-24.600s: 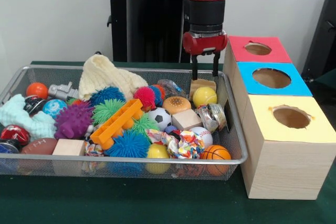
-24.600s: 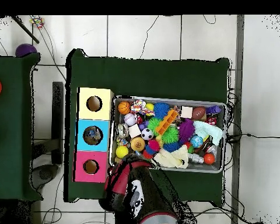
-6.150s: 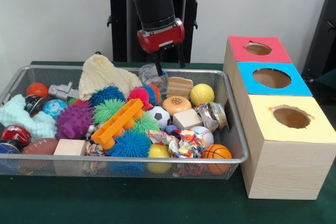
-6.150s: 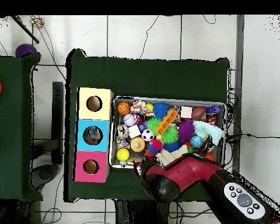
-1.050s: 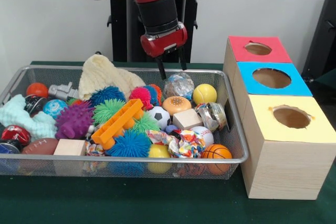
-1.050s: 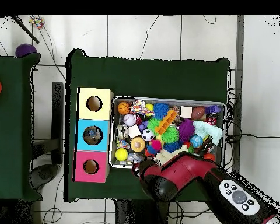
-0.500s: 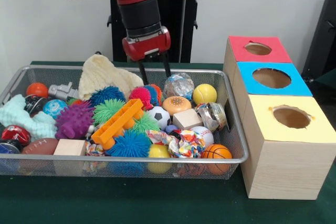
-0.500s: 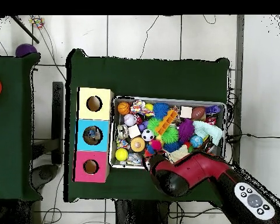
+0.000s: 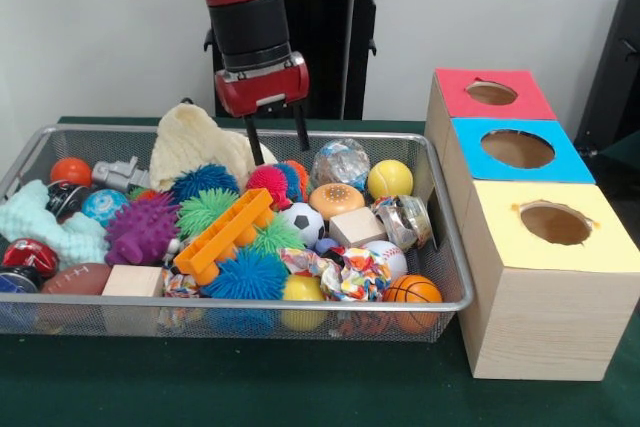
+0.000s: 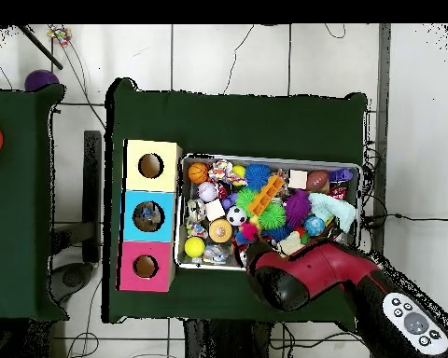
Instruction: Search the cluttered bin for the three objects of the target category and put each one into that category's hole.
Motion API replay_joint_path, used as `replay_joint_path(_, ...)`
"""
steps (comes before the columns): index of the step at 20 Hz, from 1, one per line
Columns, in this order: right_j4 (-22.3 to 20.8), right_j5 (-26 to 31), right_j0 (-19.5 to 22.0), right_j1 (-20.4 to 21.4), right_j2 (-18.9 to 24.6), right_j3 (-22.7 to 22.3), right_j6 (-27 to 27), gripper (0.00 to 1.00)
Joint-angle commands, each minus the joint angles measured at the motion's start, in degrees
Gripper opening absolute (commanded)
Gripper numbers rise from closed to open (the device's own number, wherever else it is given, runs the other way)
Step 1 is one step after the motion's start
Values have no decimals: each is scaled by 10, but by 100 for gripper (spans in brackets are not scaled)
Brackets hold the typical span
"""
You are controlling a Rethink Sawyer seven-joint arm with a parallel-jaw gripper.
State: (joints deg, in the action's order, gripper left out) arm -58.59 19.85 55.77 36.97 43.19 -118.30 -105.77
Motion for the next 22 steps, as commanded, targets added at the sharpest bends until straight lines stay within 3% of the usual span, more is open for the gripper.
replay_joint_path(1, -7, 28, -64, 25, -40, 39, -23, 100)
replay_joint_path(6, -21, -12, -120, 32, -85, 32, -75, 100)
replay_joint_path(10, -33, -51, -188, 34, -136, 30, -122, 100)
replay_joint_path(13, -33, -79, -222, 28, -166, 29, -128, 100)
replay_joint_path(19, 16, -58, -202, 39, -144, 13, -55, 100)
replay_joint_path(22, 27, -44, -193, 27, -128, 28, -30, 100)
